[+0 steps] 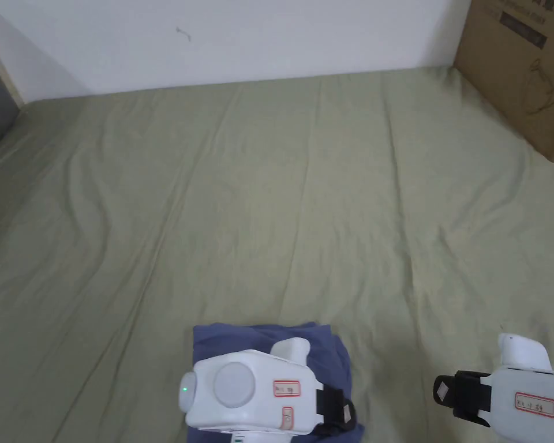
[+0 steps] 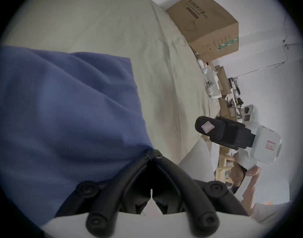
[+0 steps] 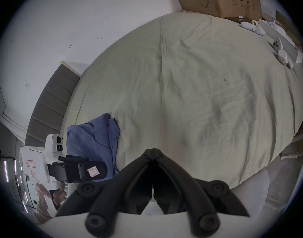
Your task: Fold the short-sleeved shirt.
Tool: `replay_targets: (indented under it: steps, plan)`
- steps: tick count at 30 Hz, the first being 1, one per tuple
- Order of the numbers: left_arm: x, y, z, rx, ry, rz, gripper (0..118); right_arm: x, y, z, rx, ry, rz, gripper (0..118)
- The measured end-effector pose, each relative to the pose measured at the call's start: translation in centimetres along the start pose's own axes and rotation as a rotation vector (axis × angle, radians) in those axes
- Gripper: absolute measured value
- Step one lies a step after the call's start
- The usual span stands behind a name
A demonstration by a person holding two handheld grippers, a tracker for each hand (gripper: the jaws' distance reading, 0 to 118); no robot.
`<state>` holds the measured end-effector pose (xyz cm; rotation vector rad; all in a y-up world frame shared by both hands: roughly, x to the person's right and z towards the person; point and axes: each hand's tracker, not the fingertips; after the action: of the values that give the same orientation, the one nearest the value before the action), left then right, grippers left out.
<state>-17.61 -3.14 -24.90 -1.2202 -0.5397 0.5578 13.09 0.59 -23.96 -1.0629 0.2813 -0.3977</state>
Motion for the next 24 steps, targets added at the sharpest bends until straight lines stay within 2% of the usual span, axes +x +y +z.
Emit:
replay_targets:
  steps: [3,6,10,13,20,22,24]
  plan:
    - [1.1,-0.6,-0.6,-0.047,-0.093,-0.021,0,-0.6,0.1,0.2,0.002,-0.003,0.016,0]
    - [1.6,-1.4,0.5,-0.027,-0.106,-0.029,0,-1.5,0.6,0.7,0.008,0.014,0.034,0]
    - [-0.5,-1.7,6.3,0.115,-0.136,0.014,0,-4.4,1.6,0.8,0.019,0.066,0.108,0]
    - [-3.7,-2.3,11.6,0.244,-0.130,0.074,0,-7.5,2.2,0.2,0.014,0.166,0.180,0]
    - [-12.3,-6.3,19.2,0.413,-0.043,0.295,0,-16.3,1.2,-6.0,-0.128,0.235,0.412,0]
    - [-13.6,-7.5,19.9,0.426,-0.042,0.307,0,-17.2,0.3,-9.0,-0.197,0.172,0.423,0]
    - [-14.5,-8.3,20.0,0.444,-0.060,0.332,3,-17.3,-0.8,-11.7,-0.258,0.020,0.436,0]
